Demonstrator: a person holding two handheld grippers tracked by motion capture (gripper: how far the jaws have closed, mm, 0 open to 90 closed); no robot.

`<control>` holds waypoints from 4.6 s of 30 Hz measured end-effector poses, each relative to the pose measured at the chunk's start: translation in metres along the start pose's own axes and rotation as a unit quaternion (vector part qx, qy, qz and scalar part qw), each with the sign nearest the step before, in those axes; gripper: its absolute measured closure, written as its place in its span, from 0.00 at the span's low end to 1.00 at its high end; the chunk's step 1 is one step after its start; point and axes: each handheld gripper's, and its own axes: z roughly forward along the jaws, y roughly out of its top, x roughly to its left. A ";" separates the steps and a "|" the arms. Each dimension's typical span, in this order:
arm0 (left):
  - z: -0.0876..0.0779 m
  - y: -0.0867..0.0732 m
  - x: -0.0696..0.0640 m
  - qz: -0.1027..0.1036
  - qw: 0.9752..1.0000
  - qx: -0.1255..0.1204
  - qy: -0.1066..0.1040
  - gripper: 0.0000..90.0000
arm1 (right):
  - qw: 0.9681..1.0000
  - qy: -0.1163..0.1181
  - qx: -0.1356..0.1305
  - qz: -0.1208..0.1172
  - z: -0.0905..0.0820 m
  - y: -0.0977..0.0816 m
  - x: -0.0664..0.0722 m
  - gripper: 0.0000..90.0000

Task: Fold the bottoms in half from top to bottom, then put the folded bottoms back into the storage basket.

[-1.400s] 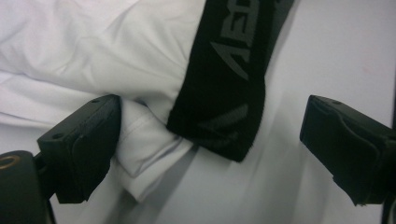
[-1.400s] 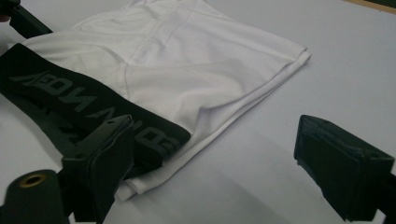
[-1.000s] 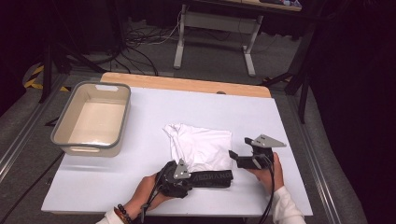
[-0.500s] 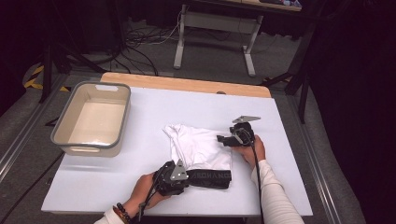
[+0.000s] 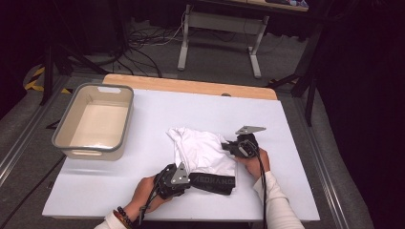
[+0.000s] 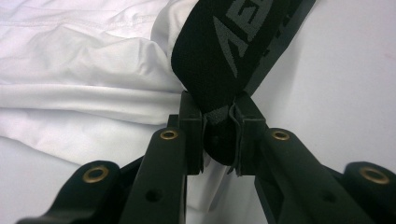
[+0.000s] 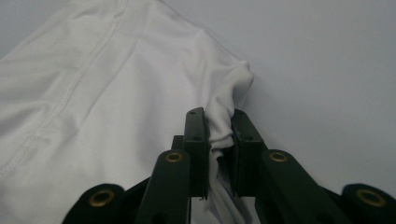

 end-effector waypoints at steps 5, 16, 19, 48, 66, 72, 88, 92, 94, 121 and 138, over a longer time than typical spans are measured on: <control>-0.006 -0.002 0.003 0.009 1.000 0.000 -0.001 0.87 | 1.000 0.002 -0.030 -0.008 -0.010 0.001 0.006 0.91; -0.012 -0.008 0.007 0.012 1.000 -0.012 0.000 0.87 | 0.998 -0.012 -0.055 -0.026 -0.021 0.002 0.014 0.92; -0.013 -0.009 0.007 0.012 1.000 -0.014 0.000 0.87 | 0.998 -0.015 -0.060 -0.030 -0.022 0.003 0.015 0.92; -0.026 -0.017 0.008 0.005 0.999 -0.027 0.022 0.87 | 0.993 -0.015 -0.095 -0.066 -0.035 0.020 0.030 0.93; -0.033 -0.021 0.009 0.006 0.999 -0.034 0.032 0.87 | 0.990 -0.010 -0.111 -0.082 -0.035 0.030 0.039 0.93; -0.040 -0.018 0.011 0.006 0.999 -0.040 0.036 0.87 | 0.990 -0.012 -0.122 -0.076 -0.039 0.034 0.039 0.93; -0.028 -0.010 0.020 0.001 0.999 -0.017 0.044 0.85 | 0.991 -0.029 -0.110 -0.074 -0.034 0.038 0.035 0.93; -0.022 -0.016 0.020 -0.011 0.998 -0.010 0.054 0.79 | 0.992 -0.030 -0.106 -0.067 -0.032 0.034 0.033 0.93; -0.017 -0.022 0.023 -0.034 0.998 -0.005 0.056 0.66 | 0.992 -0.031 -0.105 -0.068 -0.032 0.032 0.033 0.93; -0.011 -0.019 0.035 -0.069 0.998 -0.002 0.005 0.88 | 0.992 -0.016 -0.100 -0.078 -0.030 0.029 0.043 0.92; -0.047 0.002 0.052 -0.038 0.998 -0.019 0.052 0.91 | 0.989 -0.021 -0.115 -0.091 -0.040 0.071 0.049 0.92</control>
